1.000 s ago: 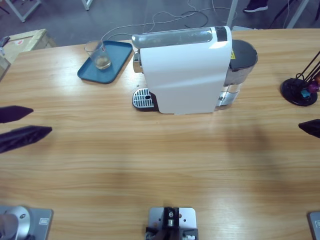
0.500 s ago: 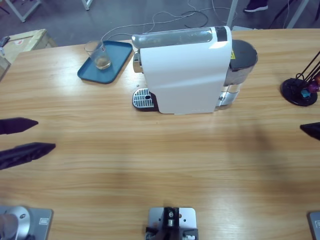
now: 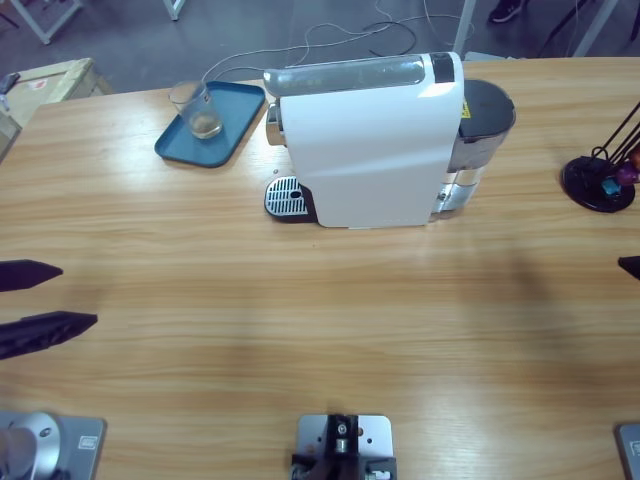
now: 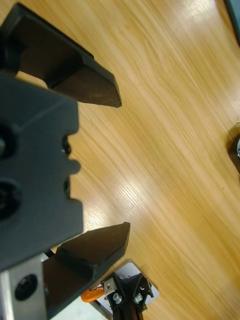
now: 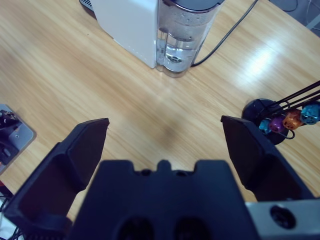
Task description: Pour coffee
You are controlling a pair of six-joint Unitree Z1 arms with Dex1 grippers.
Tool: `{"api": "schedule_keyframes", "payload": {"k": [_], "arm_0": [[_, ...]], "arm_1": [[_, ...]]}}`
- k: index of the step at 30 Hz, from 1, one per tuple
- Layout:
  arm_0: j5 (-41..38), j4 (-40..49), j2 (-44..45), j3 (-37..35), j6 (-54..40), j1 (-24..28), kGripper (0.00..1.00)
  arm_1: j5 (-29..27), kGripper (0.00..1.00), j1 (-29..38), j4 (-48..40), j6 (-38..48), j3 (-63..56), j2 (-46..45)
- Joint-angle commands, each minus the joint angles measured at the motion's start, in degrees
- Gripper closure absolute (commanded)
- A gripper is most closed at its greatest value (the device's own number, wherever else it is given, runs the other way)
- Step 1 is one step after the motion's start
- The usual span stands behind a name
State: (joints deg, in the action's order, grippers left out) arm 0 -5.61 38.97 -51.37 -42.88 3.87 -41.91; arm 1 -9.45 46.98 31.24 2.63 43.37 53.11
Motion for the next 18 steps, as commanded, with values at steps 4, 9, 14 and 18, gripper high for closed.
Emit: {"api": "schedule_keyframes", "payload": {"k": [4,9,14,18], "arm_0": [[0.25,-4.1,10.43,3.18,-0.57,-0.58,0.004],[0.94,-4.06,12.98,3.78,-0.36,-0.56,0.004],[2.77,-4.76,14.46,4.5,-0.23,-0.58,0.001],[2.89,-4.32,9.47,3.13,-0.18,-0.54,0.0]], "arm_1": [[-1.54,0.0,-0.31,0.28,-0.1,-0.67,0.88],[-1.28,0.0,-0.31,0.18,-0.26,-1.04,-0.13],[-1.33,0.0,-0.31,0.05,-0.26,-1.27,-0.62],[-1.52,0.0,-0.31,-0.03,-0.33,-1.38,-0.74]]}}
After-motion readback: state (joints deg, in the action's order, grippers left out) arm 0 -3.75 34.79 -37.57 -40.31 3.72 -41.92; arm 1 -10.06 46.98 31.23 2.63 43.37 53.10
